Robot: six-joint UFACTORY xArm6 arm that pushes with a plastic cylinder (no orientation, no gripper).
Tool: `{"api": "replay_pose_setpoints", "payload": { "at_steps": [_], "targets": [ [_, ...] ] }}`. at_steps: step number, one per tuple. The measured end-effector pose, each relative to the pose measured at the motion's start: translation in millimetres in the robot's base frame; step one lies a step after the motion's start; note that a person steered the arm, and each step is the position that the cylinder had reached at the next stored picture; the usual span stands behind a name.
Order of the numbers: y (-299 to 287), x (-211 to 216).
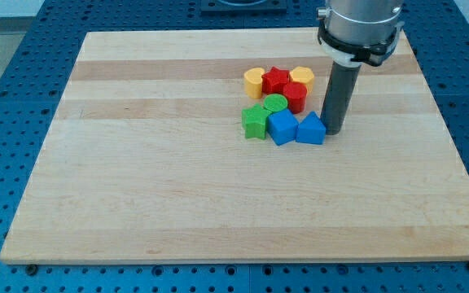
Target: Point at the yellow hexagon
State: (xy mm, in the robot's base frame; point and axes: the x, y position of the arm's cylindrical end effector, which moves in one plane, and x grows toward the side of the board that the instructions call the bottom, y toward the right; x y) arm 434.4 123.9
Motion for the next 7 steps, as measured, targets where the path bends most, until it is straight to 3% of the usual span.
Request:
{"api": "replay_pose_setpoints", "payload": {
  "at_steps": [3, 5, 7],
  "targets": [
    [0, 0],
    [-36, 0],
    [-28, 31]
  ]
}}
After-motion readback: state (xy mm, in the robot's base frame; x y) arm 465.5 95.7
